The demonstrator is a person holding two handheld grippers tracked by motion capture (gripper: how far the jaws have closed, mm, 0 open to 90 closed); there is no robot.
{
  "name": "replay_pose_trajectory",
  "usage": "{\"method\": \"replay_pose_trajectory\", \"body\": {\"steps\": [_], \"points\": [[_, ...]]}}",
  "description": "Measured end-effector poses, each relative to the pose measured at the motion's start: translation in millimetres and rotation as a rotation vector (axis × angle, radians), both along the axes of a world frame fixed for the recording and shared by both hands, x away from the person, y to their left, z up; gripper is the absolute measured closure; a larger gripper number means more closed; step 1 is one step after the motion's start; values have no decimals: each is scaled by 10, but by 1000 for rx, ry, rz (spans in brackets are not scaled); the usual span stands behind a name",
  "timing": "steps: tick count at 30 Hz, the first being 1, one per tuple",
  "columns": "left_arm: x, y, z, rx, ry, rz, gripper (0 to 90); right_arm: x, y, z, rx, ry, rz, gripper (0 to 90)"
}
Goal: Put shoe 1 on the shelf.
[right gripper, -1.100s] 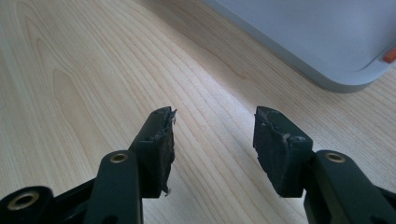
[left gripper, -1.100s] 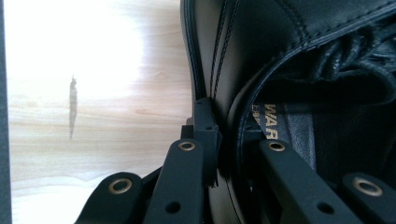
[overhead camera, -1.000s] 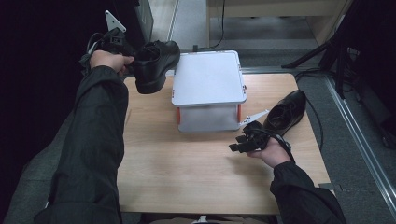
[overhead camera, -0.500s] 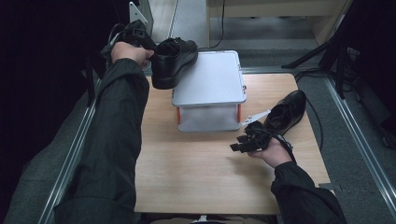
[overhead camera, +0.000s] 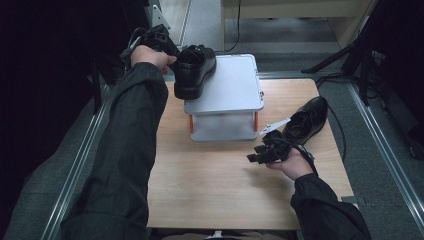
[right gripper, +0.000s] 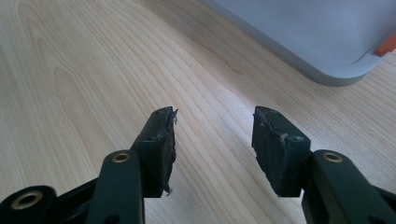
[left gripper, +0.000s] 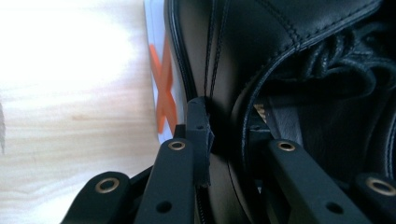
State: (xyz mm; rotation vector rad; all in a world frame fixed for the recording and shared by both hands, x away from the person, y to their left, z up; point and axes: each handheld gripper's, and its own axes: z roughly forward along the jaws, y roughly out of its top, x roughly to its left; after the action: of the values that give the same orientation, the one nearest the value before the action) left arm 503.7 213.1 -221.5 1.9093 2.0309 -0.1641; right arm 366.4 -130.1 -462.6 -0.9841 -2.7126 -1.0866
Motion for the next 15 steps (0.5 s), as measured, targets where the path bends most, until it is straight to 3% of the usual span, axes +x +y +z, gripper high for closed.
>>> {"method": "replay_pose_trajectory", "body": {"steps": [12, 15], "points": [[-95, -141, -283, -80, 32, -27, 722, -18, 15, 9, -1, -11, 9, 504], [-120, -127, -296, -92, 16, -27, 722, -17, 13, 10, -1, -13, 8, 504]]}}
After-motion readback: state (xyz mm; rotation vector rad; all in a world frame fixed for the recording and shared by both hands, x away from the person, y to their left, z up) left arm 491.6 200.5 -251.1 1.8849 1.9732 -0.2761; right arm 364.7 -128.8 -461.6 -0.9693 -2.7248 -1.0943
